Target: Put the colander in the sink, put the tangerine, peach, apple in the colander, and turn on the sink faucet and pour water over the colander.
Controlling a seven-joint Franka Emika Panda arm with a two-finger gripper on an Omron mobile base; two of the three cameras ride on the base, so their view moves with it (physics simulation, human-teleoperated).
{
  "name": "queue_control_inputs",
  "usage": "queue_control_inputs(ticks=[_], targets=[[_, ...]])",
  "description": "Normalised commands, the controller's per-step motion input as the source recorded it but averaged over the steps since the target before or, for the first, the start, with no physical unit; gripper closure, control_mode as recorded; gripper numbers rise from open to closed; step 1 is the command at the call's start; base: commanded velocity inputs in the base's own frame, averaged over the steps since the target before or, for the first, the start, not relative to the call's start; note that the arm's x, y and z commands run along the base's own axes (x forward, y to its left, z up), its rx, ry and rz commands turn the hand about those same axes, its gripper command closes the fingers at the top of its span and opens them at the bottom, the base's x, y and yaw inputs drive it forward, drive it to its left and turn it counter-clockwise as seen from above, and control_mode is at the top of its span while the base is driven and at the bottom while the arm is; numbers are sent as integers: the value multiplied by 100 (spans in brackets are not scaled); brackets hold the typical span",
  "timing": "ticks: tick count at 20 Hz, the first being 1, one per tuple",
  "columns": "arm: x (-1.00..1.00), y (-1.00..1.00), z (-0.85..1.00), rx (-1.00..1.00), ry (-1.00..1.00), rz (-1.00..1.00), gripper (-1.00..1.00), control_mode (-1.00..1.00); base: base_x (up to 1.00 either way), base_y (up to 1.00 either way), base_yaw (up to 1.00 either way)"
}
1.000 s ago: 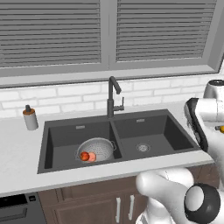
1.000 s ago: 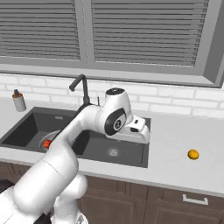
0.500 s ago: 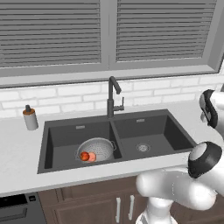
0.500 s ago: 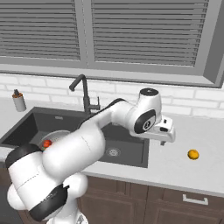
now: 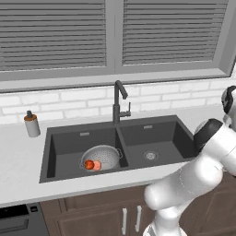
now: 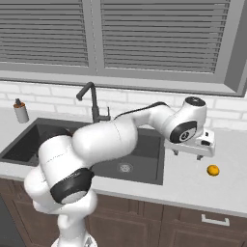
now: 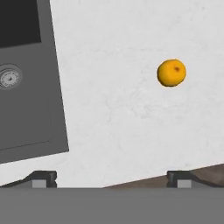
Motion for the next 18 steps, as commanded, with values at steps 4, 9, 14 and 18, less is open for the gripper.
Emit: queue_control_inputs(ticks=[4,9,14,18], targets=[[9,-47,-29,4,0,0,-100,-100,0,0,0],[5,-32,-40,3,0,0,-100,-100,0,0,0],[4,-28,-30,4,0,0,-100,-100,0,0,0],[19,-10,-8,3,0,-1,-100,-100,0,0,0]])
